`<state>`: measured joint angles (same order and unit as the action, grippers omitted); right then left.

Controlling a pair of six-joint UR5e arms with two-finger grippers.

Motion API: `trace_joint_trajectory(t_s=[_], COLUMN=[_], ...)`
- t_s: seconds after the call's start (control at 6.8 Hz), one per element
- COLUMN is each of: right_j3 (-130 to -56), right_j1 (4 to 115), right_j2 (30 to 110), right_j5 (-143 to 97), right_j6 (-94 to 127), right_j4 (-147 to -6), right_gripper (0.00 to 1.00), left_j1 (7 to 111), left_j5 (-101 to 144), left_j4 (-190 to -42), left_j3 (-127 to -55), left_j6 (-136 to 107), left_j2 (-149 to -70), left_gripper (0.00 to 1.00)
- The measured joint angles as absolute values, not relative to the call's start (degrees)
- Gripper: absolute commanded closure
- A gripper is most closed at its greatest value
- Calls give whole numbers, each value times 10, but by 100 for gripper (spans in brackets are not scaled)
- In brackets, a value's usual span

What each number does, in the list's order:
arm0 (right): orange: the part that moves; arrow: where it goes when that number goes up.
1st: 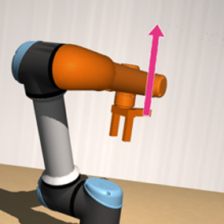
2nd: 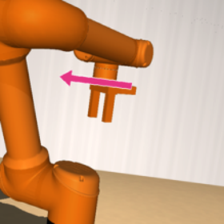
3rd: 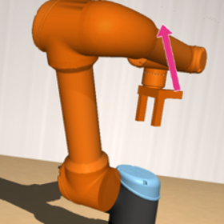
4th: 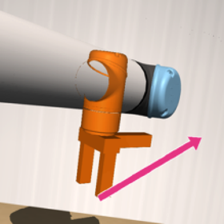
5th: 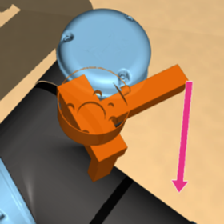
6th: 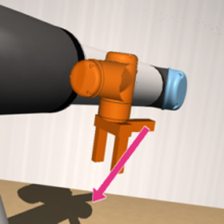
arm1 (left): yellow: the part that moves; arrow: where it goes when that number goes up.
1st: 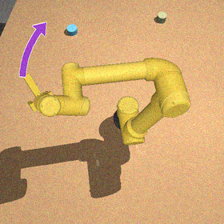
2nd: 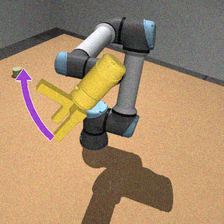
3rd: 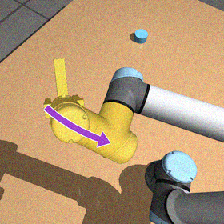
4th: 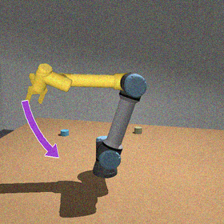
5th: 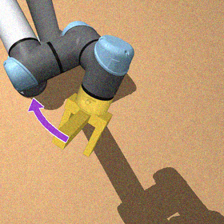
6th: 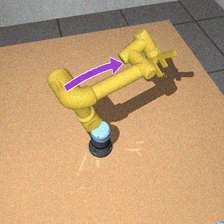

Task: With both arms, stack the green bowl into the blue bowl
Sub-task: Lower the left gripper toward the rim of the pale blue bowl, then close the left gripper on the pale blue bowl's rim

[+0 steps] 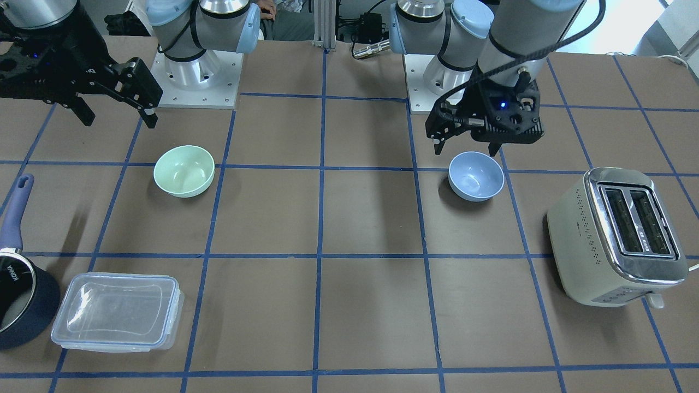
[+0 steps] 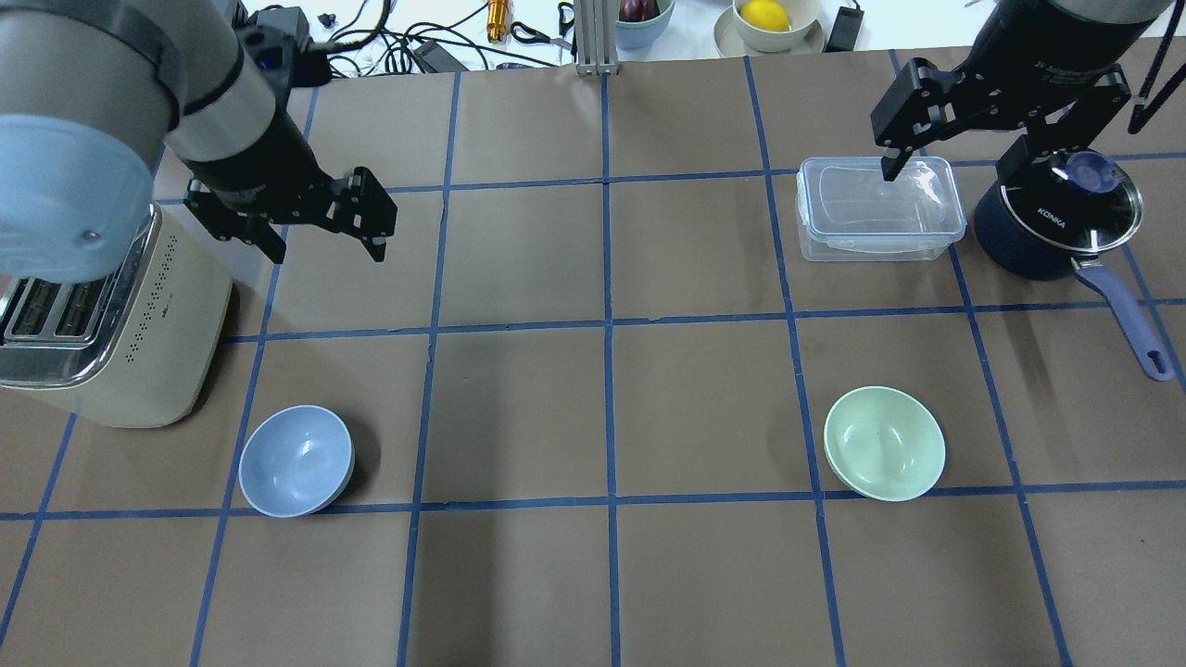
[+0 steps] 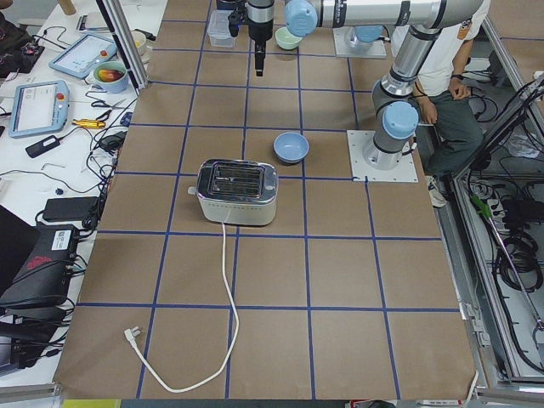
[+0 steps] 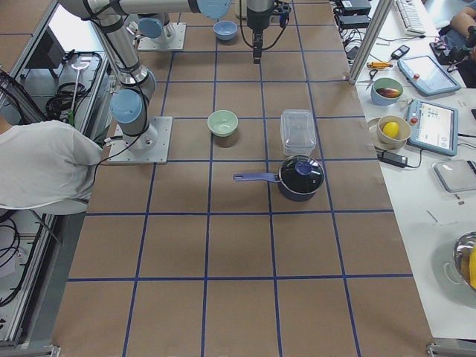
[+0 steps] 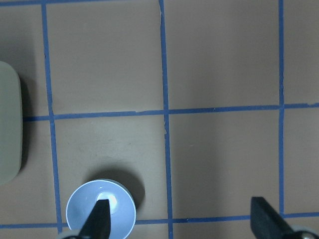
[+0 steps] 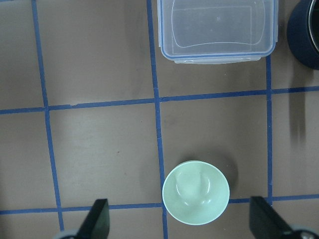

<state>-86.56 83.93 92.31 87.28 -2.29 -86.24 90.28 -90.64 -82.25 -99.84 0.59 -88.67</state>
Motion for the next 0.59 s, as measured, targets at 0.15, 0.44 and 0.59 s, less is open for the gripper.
trace_joint_trajectory(t_s=[0.15, 0.44, 0.59], right_j3=[-866, -866, -866], right_j1=[839, 839, 839], right_j2=[923, 923, 923], right_j5=[873, 873, 872], right_j6=[-23, -23, -23], right_j4=[-862, -862, -862], right_gripper=[0, 0, 0], left_j1=[899, 881, 861], left_j5=[-908, -923, -933], left_j4=[-765, -624, -591], left_j3=[-1070, -1201, -1238], left_j6=[6, 13, 22], left_j2=[-888, -893, -897], left_gripper=[0, 0, 4])
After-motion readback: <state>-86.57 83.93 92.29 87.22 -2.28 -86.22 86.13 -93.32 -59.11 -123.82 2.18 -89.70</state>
